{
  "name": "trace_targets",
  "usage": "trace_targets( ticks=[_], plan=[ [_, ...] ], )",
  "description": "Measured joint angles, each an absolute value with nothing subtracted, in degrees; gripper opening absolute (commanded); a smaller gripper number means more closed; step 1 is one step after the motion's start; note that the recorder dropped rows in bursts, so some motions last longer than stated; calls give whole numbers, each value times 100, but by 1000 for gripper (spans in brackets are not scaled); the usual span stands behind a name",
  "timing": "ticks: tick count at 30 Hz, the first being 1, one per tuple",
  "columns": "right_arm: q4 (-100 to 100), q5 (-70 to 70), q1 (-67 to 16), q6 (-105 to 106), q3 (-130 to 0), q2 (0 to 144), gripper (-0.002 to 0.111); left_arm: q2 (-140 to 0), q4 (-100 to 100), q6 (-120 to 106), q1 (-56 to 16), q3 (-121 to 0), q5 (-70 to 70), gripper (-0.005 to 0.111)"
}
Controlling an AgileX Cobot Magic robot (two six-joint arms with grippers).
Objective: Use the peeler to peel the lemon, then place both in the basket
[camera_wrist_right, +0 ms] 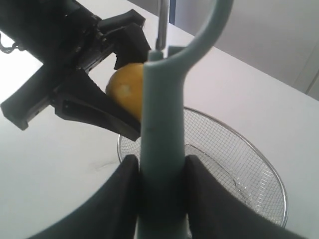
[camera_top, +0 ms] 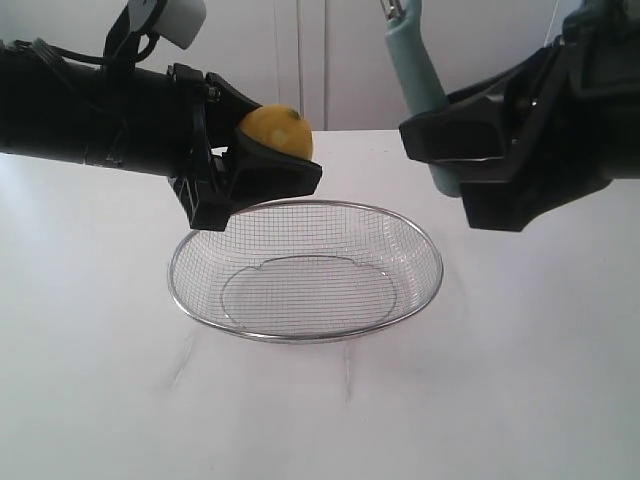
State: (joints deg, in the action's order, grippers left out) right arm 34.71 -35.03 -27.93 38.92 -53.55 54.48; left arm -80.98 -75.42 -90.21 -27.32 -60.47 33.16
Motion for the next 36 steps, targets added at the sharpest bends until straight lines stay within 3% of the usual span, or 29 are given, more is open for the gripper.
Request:
trace_targets(
  ticks=[19, 36],
  plan=[
    [2482, -3435, -2793, 2608, -5355, 6603, 0, -8098, -7542, -9021, -2732, -6047, 3316, 0],
    [3877, -3837, -2793, 3480, -5355, 7070, 0, -8098, -7542, -9021, -2732, -6047, 3302, 0]
  ],
)
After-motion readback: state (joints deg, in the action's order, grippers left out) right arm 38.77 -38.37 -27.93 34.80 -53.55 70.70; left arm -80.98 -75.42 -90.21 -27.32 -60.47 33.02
